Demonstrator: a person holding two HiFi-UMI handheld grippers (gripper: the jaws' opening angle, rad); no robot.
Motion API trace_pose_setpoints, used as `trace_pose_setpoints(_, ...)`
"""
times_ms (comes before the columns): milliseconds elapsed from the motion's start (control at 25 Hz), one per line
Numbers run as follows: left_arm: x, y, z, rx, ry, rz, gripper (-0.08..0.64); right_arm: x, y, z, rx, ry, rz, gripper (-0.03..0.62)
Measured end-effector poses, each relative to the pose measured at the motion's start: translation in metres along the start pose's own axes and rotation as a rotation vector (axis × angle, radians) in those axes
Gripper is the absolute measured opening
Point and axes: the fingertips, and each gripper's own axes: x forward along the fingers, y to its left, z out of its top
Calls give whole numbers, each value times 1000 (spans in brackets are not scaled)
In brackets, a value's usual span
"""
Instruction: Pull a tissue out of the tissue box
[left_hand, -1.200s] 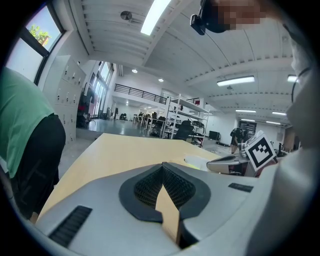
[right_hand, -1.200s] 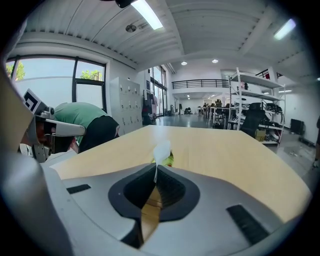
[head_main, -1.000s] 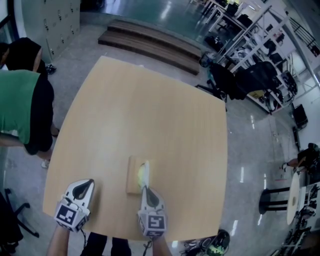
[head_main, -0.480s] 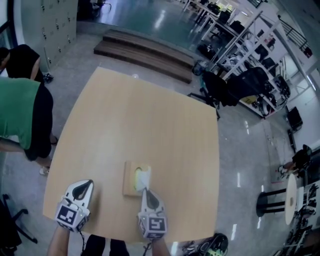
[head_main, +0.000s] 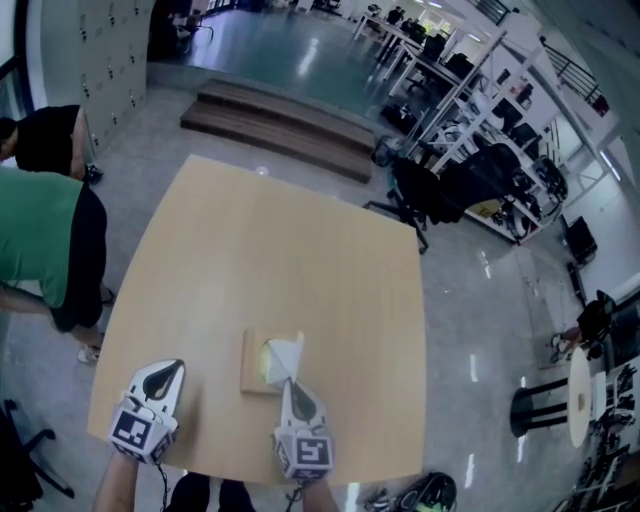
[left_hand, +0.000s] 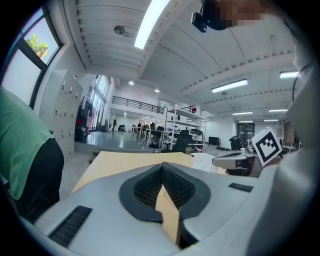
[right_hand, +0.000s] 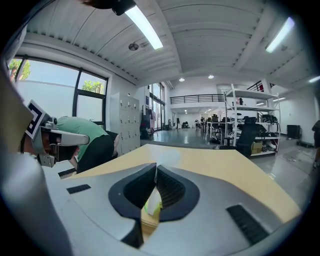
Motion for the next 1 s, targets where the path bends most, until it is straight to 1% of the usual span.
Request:
trace_pose_setpoints(80,-7,-1,9,1,-9,0,8,-9,2,11,1,-10,-10,8)
trace_pose_setpoints(200,-17,-6,31,-22,-20,2,8,-23,5,32,-9,-41,-12,8)
trace_pose_setpoints(360,-24,-14,46,-6,-55,-24,8,-38,3,53,-13,-73,-28,8)
trace_pose_setpoints(560,-34,-27,80,21,-104,-42,8,-62,0,77,-18,-119,-43,8)
trace_pose_setpoints(720,-39,-39,97,41,-122,-66,8,-84,-4,92,30,-158,-73,8)
trace_pose_setpoints(840,-46,-50,109,57,-132,-89,8,-102,-7,97,43,-182,-93,8)
trace_pose_setpoints(920,-48,-57,110,62,-141,-101,8,-111,-8,97,74,-201,-94,8)
trace_pose_setpoints(1000,-49,-61,108,61,-146,-111,8,-119,-8,98,85,-210,-99,8)
